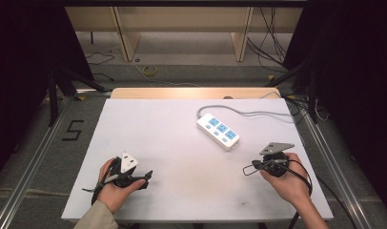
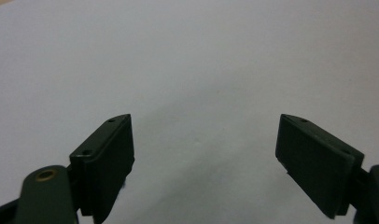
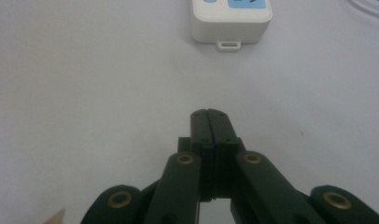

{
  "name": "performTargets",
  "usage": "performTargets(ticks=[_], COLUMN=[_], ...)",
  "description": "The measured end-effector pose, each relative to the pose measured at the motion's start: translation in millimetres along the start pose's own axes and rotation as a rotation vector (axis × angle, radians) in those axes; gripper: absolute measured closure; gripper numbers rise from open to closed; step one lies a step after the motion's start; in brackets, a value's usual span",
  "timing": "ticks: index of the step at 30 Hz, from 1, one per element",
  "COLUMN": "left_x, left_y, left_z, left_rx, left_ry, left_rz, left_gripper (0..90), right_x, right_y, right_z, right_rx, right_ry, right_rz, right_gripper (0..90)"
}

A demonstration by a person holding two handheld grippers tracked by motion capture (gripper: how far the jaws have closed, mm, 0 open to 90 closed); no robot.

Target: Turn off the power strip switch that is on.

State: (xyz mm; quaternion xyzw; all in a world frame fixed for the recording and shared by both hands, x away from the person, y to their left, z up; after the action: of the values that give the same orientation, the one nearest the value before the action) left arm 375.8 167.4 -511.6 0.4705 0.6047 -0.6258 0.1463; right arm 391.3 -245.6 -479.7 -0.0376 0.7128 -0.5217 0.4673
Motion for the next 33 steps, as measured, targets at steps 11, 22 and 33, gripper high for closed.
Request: performTargets(ticks=[11,22,33], left_x=[0.1,-0.1,0.0], left_y=[0.6,0.5,0.8], left_z=[2.2,2.7,3.1], left_rx=[0.001,0.001,0.004], left_ry=[0.004,0.003,0.005], left_rz=[0.0,0.001,-0.001], left_gripper=[19.4,19.9,19.9], right_x=[-7.0,-15.6,-20.0], right_y=[1.4,7.1,11.9], right_z=[3.5,5.3,7.9], right_rx=[0.0,0.002,0.001], right_ry=[0.006,-0.003,-0.003], right_rz=[-0.008,-0.028,-0.049], right_gripper=[90.0,90.0,90.0])
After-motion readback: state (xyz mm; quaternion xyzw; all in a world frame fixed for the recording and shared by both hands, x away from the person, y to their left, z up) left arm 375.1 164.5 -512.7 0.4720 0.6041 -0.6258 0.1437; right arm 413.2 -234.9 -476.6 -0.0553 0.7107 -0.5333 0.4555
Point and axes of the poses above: each handheld gripper's, and its own axes: y roughly forward along the jaws, x roughly out of its underside, z roughly to its right, the point moved 6 cm from there along y, roughly forward along the jaws, and after that the axes turned 7 degrees about -x, right-handed, at the moved point
